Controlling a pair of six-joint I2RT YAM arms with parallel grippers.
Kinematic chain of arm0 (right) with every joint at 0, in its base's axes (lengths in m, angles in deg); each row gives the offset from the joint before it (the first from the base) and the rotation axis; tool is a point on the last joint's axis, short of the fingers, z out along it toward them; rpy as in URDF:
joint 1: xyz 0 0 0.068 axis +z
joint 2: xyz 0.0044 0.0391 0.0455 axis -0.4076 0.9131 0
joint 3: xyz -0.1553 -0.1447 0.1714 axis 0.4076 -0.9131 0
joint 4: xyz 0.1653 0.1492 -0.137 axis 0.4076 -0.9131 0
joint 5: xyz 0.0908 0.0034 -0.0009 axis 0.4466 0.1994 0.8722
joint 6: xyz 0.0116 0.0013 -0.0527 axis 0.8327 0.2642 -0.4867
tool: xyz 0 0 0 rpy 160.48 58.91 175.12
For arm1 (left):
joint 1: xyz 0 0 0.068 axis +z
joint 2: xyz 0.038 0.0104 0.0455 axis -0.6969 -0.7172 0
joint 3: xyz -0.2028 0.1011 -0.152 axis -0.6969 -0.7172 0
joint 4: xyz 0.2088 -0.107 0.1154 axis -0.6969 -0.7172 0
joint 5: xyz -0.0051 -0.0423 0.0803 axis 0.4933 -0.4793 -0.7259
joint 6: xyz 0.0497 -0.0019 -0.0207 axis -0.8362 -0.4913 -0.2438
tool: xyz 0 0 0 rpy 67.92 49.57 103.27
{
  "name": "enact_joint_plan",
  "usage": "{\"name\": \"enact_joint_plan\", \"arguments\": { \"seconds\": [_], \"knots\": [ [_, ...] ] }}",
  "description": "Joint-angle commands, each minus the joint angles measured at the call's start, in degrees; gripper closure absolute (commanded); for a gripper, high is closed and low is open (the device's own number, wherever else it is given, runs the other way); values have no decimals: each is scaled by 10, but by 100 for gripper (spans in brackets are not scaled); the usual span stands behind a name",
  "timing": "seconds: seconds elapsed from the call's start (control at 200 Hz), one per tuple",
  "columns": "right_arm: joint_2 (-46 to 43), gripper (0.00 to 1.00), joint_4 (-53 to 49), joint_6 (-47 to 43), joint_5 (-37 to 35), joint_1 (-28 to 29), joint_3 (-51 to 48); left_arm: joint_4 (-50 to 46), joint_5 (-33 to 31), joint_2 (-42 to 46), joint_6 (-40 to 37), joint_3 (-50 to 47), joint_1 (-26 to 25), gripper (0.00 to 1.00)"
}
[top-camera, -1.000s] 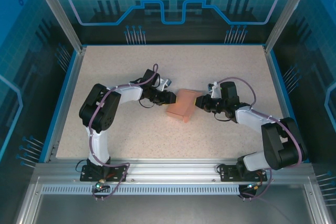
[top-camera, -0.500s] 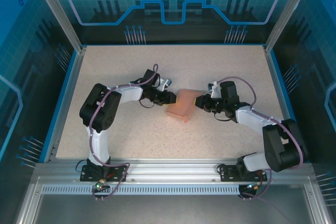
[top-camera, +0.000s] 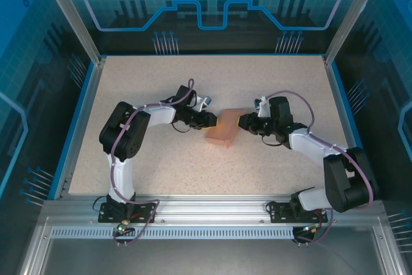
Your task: Fold the paper box
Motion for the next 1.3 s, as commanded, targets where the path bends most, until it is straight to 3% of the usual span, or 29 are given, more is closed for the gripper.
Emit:
{"name": "enact_joint_plan", "arguments": {
  "seconds": [0.0,0.385,0.64,1.296],
  "knots": [
    [-10,81,-12,2,-2,14,23,-5,7,-30,14,-15,-4,63],
    [7,80,-56,-4,-35,31,48,-5,5,-40,14,-7,-6,62],
    [23,80,-110,-14,-96,47,58,-9,2,-41,13,1,-6,61],
    [53,83,-129,-13,-169,90,86,-22,-7,-36,12,23,-6,54]
  ]
}}
